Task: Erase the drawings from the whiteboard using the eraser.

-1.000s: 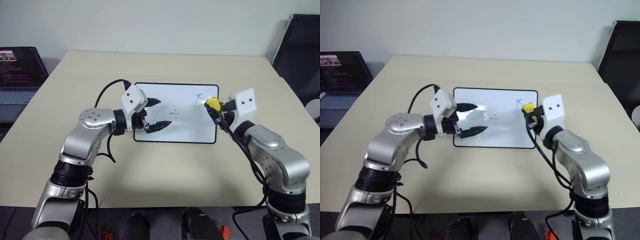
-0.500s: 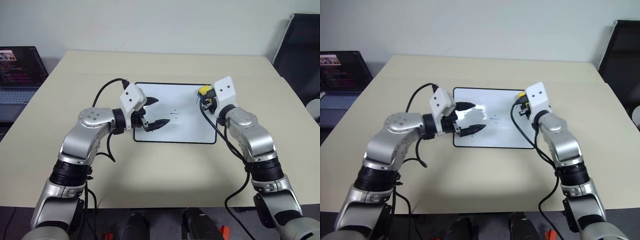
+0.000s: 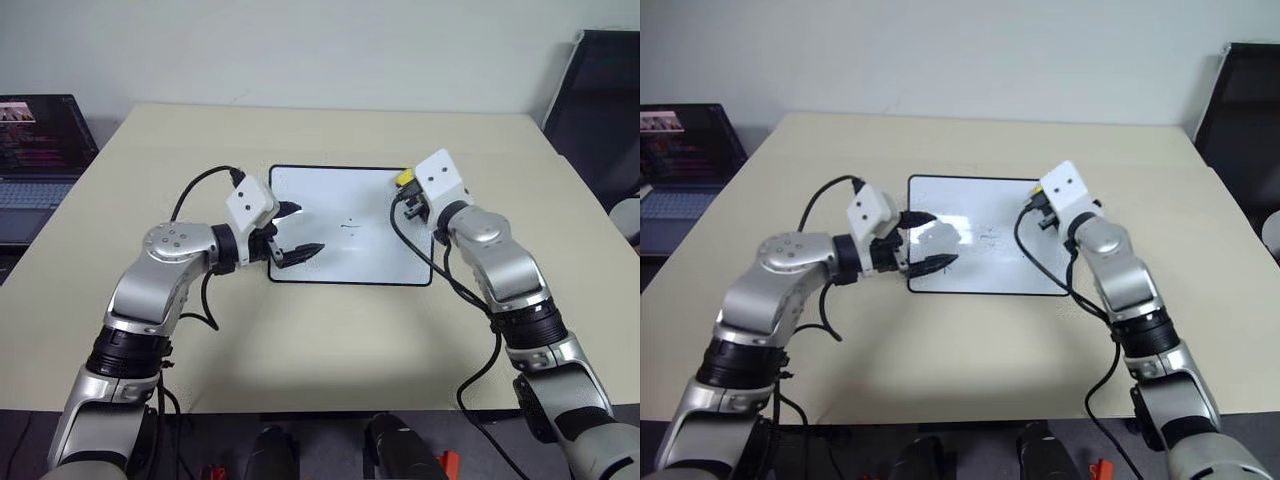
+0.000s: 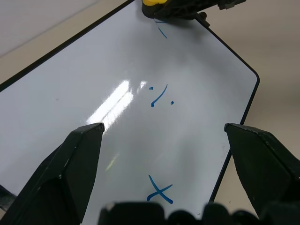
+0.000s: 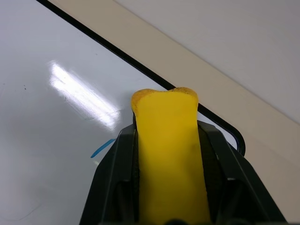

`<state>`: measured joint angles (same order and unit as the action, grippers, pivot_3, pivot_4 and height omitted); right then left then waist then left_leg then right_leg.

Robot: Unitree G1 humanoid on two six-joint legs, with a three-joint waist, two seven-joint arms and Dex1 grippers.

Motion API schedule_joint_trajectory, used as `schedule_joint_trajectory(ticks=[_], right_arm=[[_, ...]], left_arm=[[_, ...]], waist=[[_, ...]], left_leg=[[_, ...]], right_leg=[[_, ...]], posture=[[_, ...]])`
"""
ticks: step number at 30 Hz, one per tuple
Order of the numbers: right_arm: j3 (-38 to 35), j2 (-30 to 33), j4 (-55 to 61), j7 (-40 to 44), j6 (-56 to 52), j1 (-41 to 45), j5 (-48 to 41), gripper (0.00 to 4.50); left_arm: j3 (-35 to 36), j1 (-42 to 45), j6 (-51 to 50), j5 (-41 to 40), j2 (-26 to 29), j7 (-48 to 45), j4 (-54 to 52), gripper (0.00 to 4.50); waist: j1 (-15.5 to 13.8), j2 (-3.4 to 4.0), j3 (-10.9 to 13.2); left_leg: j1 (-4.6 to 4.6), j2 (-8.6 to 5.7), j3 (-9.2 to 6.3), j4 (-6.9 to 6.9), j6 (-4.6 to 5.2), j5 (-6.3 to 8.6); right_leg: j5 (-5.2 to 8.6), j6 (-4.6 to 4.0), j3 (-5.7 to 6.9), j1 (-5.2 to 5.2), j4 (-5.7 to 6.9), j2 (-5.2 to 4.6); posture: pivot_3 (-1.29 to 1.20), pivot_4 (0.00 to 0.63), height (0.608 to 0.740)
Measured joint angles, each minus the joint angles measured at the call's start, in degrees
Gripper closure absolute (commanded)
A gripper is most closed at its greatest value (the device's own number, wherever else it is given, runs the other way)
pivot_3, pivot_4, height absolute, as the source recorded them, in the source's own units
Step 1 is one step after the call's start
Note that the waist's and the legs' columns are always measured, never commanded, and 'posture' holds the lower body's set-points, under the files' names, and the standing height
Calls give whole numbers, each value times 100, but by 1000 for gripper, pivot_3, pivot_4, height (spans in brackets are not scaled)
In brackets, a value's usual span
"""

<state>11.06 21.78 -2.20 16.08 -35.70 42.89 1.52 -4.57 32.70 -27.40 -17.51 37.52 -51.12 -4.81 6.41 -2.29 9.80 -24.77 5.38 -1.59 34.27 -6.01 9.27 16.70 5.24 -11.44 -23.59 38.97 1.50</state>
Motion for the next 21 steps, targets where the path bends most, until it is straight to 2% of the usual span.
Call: schedule_joint_trajectory(ticks=[6, 9, 15, 21], right_arm=[[312, 186, 560, 858, -417, -329, -63, 3200], [347, 197, 560, 828, -417, -344, 1, 3200], [87, 187, 179, 256, -106, -141, 348, 3200], [150, 286, 394, 714, -335, -235, 345, 3200]], left_arm=[[-1, 5, -91, -8, -3, 39, -44, 0], [-1, 14, -124, -12, -4, 45, -81, 0], [-1, 22, -300, -38, -27, 65, -296, 0], [-9, 23, -469, -51, -107, 106, -465, 0]], waist=[[13, 0, 0], [13, 0, 0], [2, -1, 1], [6, -1, 0]], left_leg=[[2, 0, 0, 1, 0, 0], [3, 0, 0, 8, 3, -2], [1, -1, 1, 35, 4, -2], [1, 0, 1, 32, 4, -2]], right_leg=[[-1, 0, -1, 2, 1, 0], [6, -20, -1, 4, 2, 0], [3, -19, -5, 12, 1, -1], [4, -19, -5, 12, 1, 0]], posture=[[0, 150, 740], [0, 150, 740], [0, 150, 740], [0, 150, 740]])
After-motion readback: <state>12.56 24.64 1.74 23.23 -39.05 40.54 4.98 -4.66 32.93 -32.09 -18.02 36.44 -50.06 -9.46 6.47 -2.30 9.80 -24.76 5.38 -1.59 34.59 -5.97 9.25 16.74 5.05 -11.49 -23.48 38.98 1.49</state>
